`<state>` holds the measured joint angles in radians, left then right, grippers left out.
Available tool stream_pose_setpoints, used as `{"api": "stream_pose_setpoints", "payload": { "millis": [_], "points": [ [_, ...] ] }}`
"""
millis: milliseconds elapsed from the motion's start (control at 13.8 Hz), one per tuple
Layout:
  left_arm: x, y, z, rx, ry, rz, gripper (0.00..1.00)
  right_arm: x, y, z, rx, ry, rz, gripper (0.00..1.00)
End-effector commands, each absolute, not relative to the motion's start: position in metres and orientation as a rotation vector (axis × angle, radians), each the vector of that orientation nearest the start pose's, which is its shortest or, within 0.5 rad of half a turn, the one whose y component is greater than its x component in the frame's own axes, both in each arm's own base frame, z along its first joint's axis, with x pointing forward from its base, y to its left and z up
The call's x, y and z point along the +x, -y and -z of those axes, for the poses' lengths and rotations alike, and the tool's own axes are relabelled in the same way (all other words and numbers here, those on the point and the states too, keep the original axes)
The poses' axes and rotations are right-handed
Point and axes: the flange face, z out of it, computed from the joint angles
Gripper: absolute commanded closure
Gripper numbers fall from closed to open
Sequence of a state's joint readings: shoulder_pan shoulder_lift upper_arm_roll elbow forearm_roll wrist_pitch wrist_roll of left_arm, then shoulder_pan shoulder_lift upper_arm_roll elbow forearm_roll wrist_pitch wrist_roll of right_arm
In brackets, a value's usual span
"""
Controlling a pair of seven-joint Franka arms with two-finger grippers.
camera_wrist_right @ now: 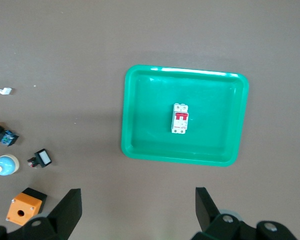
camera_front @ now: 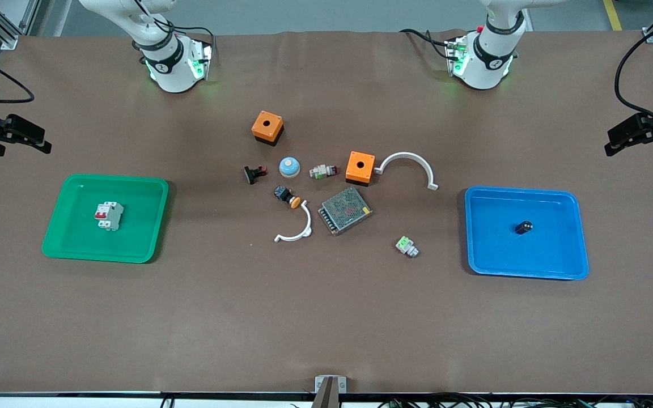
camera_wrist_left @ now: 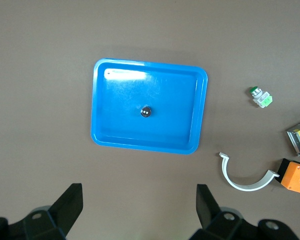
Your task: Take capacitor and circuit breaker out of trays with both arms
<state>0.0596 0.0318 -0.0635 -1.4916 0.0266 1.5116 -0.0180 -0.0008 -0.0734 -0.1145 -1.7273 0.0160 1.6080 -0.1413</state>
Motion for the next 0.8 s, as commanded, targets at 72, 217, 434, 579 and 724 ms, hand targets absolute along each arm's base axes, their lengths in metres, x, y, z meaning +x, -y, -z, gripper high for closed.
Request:
{"api": "stream_pose_setpoints", "payload": {
  "millis": [72,217,434,579,724],
  "points": [
    [0.558,0.000,-0.645,-3.137,0.025,-0.007,0.00,0.518,0.061,-0.596,-3.136,0.046,-0.051,0.00],
    [0.558,0.000,-0.645,-3.139,0.020,-0.007,0.00,0.518,0.061,-0.596,-3.136,0.043,-0.051,0.00],
    [0.558,-0.002,-0.646,-3.137,0.022,-0.005,0.00,0.518,0.060,-0.596,-3.135,0.046,-0.058,0.00],
    [0.560,-0.003,-0.643,-3.139,0.032,-0.014,0.00,0.518,0.060,-0.596,-3.135,0.046,-0.065,0.00],
    [0.564,-0.007,-0.632,-3.141,0.044,-0.043,0.00,0.518,0.061,-0.595,-3.135,0.043,-0.068,0.00]
  ]
}}
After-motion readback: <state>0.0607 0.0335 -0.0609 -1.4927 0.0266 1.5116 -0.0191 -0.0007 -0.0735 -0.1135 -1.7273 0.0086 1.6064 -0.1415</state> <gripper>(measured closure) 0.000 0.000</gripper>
